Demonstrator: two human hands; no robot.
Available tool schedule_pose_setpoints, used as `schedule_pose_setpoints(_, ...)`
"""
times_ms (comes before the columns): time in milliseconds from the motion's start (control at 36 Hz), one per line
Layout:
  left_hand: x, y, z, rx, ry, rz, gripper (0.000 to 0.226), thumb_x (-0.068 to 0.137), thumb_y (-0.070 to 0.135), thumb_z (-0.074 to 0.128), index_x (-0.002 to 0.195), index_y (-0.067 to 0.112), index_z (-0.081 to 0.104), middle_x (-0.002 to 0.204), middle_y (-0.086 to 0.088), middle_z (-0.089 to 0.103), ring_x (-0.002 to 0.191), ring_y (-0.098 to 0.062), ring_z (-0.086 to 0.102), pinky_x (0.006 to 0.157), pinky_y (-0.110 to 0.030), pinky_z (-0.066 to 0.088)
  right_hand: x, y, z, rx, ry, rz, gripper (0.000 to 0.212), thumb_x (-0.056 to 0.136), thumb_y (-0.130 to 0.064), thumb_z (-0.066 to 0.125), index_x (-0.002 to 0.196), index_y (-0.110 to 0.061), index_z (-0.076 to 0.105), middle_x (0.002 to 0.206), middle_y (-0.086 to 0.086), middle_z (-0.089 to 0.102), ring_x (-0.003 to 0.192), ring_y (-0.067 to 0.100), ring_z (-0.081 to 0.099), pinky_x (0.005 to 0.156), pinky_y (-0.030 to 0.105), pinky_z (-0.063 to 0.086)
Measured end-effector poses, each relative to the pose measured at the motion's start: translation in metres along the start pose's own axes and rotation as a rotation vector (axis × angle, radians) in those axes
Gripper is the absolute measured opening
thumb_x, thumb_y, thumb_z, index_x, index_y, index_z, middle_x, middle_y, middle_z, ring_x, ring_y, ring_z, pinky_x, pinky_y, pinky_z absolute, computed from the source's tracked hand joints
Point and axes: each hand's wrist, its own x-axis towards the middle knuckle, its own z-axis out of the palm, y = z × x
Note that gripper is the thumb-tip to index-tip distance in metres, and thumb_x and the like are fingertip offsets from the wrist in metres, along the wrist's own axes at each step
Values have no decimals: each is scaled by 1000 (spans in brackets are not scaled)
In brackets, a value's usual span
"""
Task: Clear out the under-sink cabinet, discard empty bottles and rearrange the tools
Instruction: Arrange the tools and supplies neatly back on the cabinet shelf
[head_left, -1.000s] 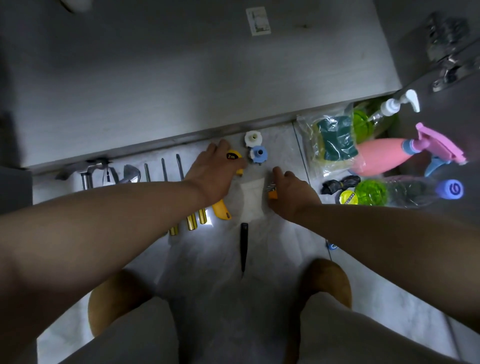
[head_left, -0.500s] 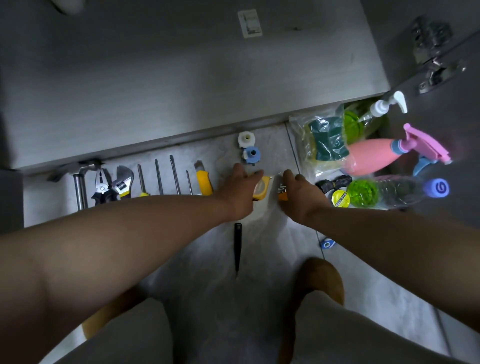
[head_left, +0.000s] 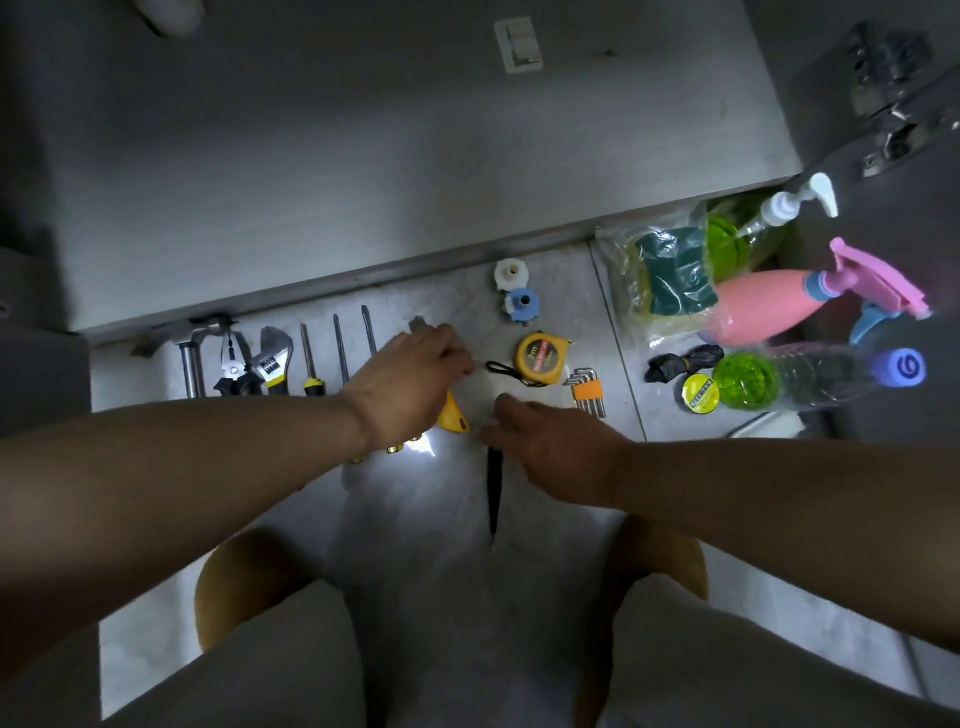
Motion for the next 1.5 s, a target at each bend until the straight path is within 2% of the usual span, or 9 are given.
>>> schedule_pose_setpoints(139, -29, -17, -8, 48, 17, -3, 39, 82, 8, 65, 121, 14, 66, 120, -10, 57, 106, -32, 55, 84, -42, 46, 14, -14, 10, -179, -61, -207, 49, 95, -10, 56, 143, -13, 48, 157, 22, 32, 125, 42, 51, 77, 48, 57)
schedule_pose_setpoints(333, -58, -28, -12, -35, 73, -57, 34, 90, 13, 60, 124, 16, 66, 116, -6, 56, 102, -25, 55, 85, -40, 47, 16, -14, -3, -240, -149, -217, 44, 100, -11, 48, 144, -9, 45, 153, 17, 39, 123, 39, 55, 83, 47, 56)
schedule_pose_setpoints(417, -61, -29, -13, -77, 107, -131, 36, 89, 9, 61, 124, 15, 66, 118, -8, 56, 104, -28, 56, 87, -42, 48, 8, -5, -21, -124, -133, -17, 47, 97, -15, 51, 143, -14, 46, 140, 11, 46, 107, 33, 63, 74, 41, 55)
schedule_pose_setpoints(556, -74, -22, -5, -238, 256, -305, 31, 87, -1, 60, 115, 8, 70, 113, -11, 58, 104, -32, 58, 87, -44, 50, 18, -1, -57, 291, -47, 419, 14, 90, -28, 64, 93, -24, 51, 108, 8, 62, 98, 30, 63, 78, 38, 53)
schedule_pose_setpoints(861, -107, -41, 17, -285, 369, -444, 31, 86, 0, 60, 115, 10, 69, 112, -8, 58, 105, -29, 58, 92, -40, 50, 85, -26, -35, 542, 99, 937, 33, 81, -26, 69, 108, -8, 63, 101, 13, 66, 97, 32, 65, 66, 31, 43)
schedule_pose_setpoints(972, -114, -46, 17, -276, 390, -522, 28, 90, 7, 58, 115, 12, 67, 113, -7, 58, 106, -25, 55, 90, -32, 43, 95, -25, -33, 514, 92, 967, 25, 83, -27, 68, 102, -13, 60, 94, 8, 62, 89, 27, 62, 63, 31, 45)
schedule_pose_setpoints(1139, -122, -49, 18, -306, 333, -578, 37, 87, 3, 60, 122, 15, 66, 121, -7, 56, 116, -29, 54, 100, -46, 48, 103, -26, -33, 459, 110, 972, 22, 85, -25, 70, 87, -20, 48, 74, 0, 48, 78, 22, 54, 58, 30, 41)
schedule_pose_setpoints(1333, -130, -51, 16, -282, 422, -695, 33, 90, 10, 63, 122, 16, 63, 122, -9, 55, 115, -29, 53, 99, -47, 48, 101, -38, -34, 452, 186, 940, 29, 95, -24, 60, 118, -10, 50, 109, 13, 64, 103, 33, 65, 77, 39, 54)
schedule_pose_setpoints(1500, -142, -61, 15, -205, 510, -1011, 37, 86, 10, 67, 121, 12, 55, 124, -16, 49, 116, -37, 47, 96, -51, 45, 100, -59, -43, 386, 271, 565, 36, 97, -19, 52, 129, -7, 41, 117, 17, 60, 102, 37, 62, 77, 40, 49)
